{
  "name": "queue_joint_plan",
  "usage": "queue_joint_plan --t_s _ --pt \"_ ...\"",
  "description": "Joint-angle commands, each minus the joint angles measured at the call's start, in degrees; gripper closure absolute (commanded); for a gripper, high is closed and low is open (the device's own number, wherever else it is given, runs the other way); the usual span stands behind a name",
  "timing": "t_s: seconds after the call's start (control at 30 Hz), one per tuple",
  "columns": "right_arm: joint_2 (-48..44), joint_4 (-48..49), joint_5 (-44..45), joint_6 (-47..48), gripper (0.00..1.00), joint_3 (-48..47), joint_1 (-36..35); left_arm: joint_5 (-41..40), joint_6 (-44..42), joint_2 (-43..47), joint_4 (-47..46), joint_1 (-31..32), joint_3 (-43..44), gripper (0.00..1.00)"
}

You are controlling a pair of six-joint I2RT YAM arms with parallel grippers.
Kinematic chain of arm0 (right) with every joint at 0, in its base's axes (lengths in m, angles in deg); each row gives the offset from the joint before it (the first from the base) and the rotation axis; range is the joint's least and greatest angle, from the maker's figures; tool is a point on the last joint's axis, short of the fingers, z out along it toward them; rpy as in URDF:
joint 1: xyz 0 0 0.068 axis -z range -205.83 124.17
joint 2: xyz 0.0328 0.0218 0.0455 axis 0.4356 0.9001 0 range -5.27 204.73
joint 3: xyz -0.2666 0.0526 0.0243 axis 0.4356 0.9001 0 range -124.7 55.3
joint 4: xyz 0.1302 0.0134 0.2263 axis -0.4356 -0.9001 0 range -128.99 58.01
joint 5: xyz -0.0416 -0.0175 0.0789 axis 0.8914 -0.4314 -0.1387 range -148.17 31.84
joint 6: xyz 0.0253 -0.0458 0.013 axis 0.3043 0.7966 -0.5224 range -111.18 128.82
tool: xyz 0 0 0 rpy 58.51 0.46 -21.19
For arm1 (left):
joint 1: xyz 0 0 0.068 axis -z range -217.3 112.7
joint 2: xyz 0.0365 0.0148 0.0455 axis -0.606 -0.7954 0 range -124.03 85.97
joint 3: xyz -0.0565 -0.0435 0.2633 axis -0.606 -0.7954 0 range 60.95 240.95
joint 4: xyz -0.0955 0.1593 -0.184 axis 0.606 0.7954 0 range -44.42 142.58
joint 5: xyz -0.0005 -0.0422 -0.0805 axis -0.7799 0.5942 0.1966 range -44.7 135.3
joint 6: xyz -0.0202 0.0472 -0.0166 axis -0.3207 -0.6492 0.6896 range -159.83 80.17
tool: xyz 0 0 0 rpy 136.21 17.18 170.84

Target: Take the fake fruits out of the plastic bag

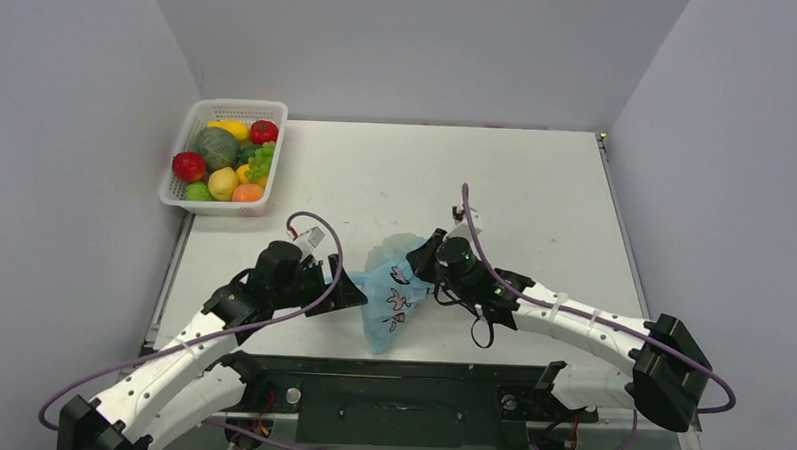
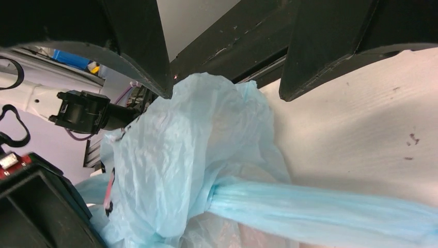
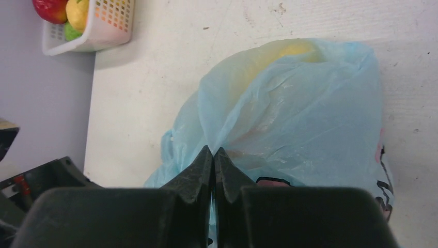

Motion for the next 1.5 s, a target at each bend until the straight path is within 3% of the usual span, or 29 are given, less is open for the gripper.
queue_joint_plan --t_s 0.0,0.27,0.4,0.47,0.53,0.63,0.83,0.9,1.07,1.27,1.33,1.47 --pt "-3.1 7.2 -0.4 -3.0 1.0 3.4 -0.4 -2.9 -3.2 -7.3 -6.1 3.4 7.4 0.27" --pt "-2.2 11.6 -4.8 -2.7 1.0 5.8 -0.8 -14.8 -6.1 -17.9 -3.2 14.7 16.9 0.25" --pt "-2.4 13.8 -6.5 -2.6 1.0 7.0 -0.8 -16.6 -6.2 -21.3 -3.4 16.4 18.3 0.24" --pt "-2.5 14.4 -6.8 -2.9 1.0 7.3 -0.7 -17.4 -6.2 -23.1 -3.7 17.3 18.4 0.28" --pt "-2.7 14.4 -6.6 -3.0 1.0 7.3 -0.7 -19.7 -6.2 -24.1 -3.5 18.3 18.4 0.39" --pt "-3.2 12.3 -5.6 -2.7 1.0 6.8 0.2 -21.6 -5.7 -23.4 -3.1 19.1 16.8 0.63" --pt "-5.7 8.6 -6.7 0.7 1.0 6.4 5.7 -24.2 -3.3 -18.0 -1.8 19.2 10.3 0.95" --pt "-6.5 7.0 -8.2 2.9 1.0 6.3 8.7 -24.6 -2.3 -16.1 -1.1 19.2 7.9 1.0" --pt "-6.1 2.9 -14.7 12.3 1.0 5.0 13.8 -24.5 0.7 -10.4 -0.7 19.2 1.5 1.0" --pt "-8.1 -1.7 -18.2 19.3 1.0 5.1 12.5 -21.6 2.7 -4.3 -5.4 19.2 -2.1 1.0" --pt "-10.4 -3.9 -16.4 21.8 0.95 4.5 11.2 -21.2 3.0 -3.5 -6.4 19.2 -2.4 1.0" --pt "-14.4 -9.7 -7.6 23.1 0.69 1.9 6.0 -21.3 3.2 -3.4 -6.1 19.3 -1.6 1.0"
